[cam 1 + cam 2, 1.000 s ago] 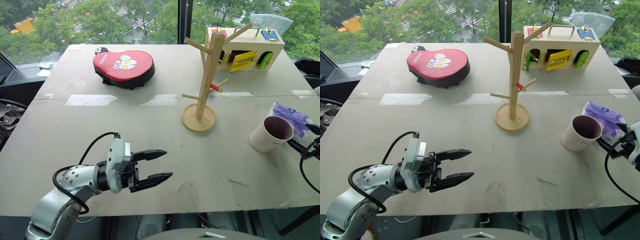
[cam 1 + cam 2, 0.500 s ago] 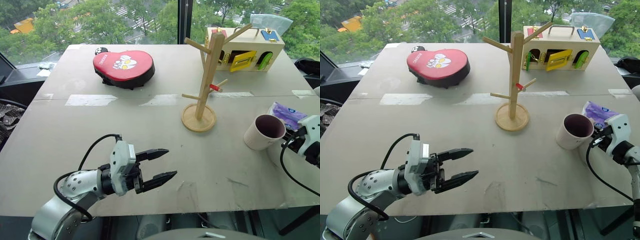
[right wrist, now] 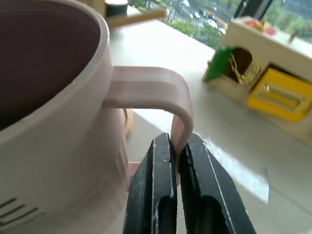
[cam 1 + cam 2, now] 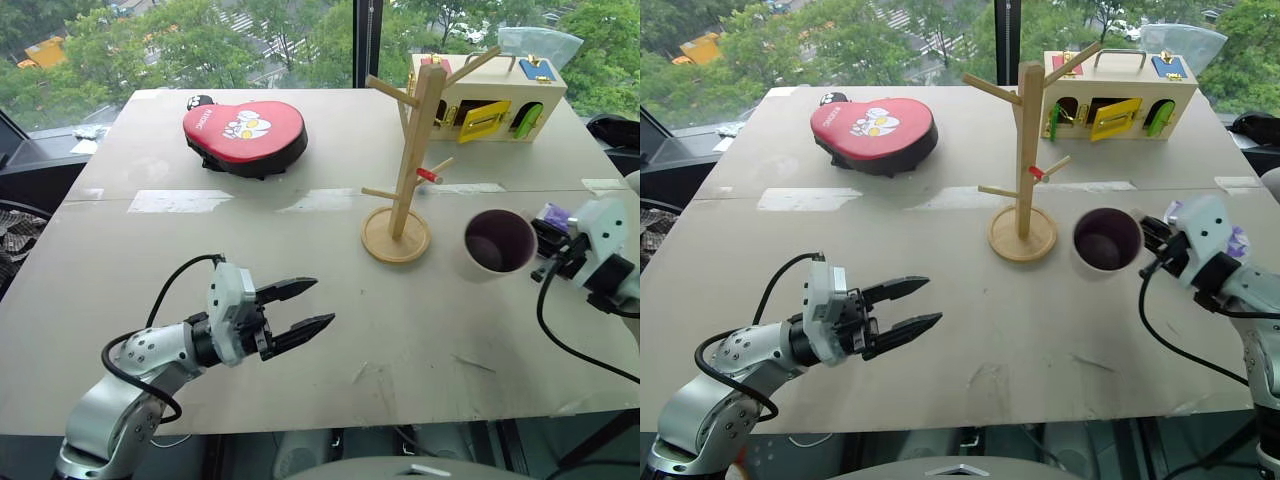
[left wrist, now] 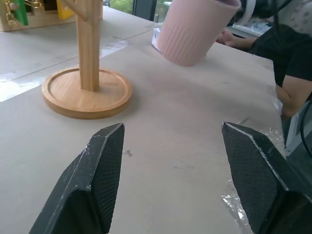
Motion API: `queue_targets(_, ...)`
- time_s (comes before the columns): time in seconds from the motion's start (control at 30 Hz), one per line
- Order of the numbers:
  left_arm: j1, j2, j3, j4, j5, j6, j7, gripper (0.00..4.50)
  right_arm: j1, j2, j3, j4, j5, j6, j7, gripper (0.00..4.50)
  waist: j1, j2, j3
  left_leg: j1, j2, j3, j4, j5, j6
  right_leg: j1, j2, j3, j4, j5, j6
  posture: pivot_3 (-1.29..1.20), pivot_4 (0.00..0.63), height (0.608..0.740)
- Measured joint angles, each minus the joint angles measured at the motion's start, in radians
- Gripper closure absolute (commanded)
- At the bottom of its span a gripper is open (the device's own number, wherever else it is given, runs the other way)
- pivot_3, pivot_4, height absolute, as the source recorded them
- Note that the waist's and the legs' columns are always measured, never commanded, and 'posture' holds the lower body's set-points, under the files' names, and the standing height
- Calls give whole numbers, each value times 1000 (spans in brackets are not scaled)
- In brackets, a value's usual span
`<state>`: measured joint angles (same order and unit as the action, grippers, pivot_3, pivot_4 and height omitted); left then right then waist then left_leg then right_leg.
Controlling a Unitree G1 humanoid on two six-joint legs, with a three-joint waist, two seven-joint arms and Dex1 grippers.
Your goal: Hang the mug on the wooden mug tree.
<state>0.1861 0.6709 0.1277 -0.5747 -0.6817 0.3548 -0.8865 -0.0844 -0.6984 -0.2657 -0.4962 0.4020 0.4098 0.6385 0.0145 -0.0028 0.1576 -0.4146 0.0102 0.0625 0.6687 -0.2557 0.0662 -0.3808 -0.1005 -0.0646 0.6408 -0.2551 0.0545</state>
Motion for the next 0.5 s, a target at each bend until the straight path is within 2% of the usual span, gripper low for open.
queue_targets(0.1,12,-8,1,16,34,-42,-13,1259,-54,-9,42,-165,-4,97,-76,4421,0,0,0,0,0,0,0,0,0,0,-2,-1,0,0,0,0,150,733)
queue_targets(0.2,26,-22,3,25,38,-72,-33,1259,-124,-64,98,-257,-32,199,-119,4421,1,0,0,0,0,-1,0,0,0,-1,-3,-2,-1,-1,-1,0,150,733)
queue_targets(0.33,35,-34,16,44,33,-102,-57,1259,-216,-129,174,-306,-68,318,-144,4421,0,-1,0,0,0,-1,0,0,0,-1,-4,-2,-1,-2,-4,0,150,733)
queue_targets(0.5,34,-39,20,50,34,-117,-64,1259,-317,-156,245,-313,-93,421,-156,4421,-1,-1,1,-1,0,-1,0,0,0,-1,-4,-1,-1,-2,-4,0,150,733)
